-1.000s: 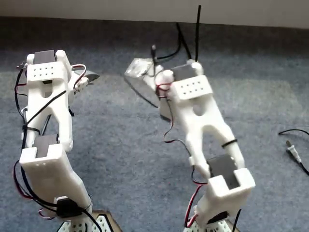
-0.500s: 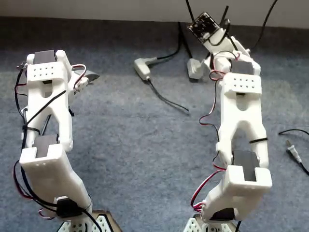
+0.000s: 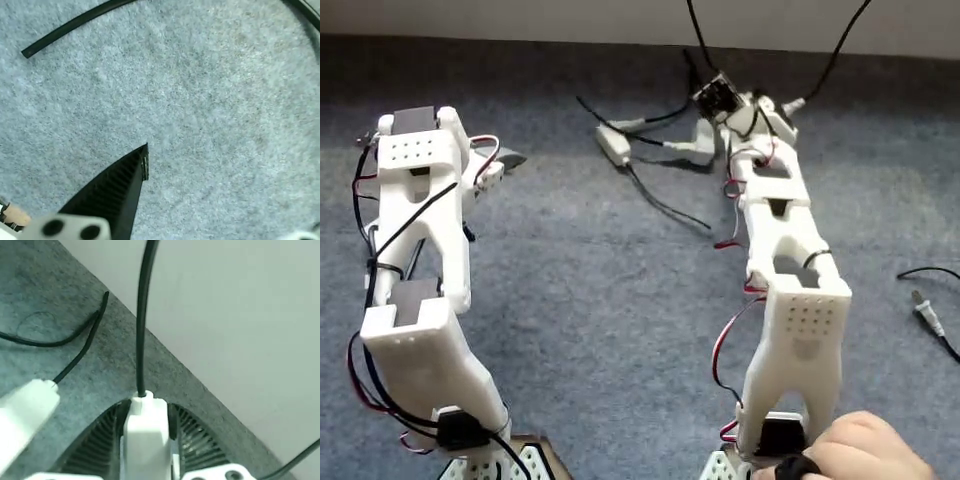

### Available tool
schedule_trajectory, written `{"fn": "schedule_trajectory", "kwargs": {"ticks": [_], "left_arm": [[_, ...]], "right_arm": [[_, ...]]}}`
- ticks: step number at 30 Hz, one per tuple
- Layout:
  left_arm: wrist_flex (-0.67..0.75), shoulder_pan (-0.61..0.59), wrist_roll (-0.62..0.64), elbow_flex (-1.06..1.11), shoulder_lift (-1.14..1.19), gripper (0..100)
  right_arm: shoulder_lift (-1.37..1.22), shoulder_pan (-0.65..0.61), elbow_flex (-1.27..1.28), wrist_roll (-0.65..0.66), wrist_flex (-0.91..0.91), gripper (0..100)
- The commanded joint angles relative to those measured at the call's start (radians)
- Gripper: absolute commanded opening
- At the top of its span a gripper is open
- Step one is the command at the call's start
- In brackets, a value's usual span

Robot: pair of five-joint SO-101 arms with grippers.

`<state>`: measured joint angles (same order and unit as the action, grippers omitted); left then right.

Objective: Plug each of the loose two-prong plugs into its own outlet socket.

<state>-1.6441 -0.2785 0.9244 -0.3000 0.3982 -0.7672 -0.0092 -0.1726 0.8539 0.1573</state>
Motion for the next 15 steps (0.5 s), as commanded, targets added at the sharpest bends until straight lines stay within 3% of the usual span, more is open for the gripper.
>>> {"fn": "schedule_trajectory", "kwargs": {"ticks": [1,5,11,15], "left_arm": [[0.014,0.008,0.009,-0.004,-0.004,54],[0.018,0.008,0.009,-0.004,-0.004,54],[0.018,0.024,0.009,-0.004,-0.004,54],[0.018,0.024,0.009,-0.004,-0.004,54]], "right_arm": [[0.007,-0.002,-0.012,0.015,0.077,9.1],[0.008,0.001,-0.01,0.014,0.077,20.0],[0.077,0.021,-0.045,0.014,0.079,20.6],[0.219,0.067,-0.044,-0.098,0.07,20.7]]}}
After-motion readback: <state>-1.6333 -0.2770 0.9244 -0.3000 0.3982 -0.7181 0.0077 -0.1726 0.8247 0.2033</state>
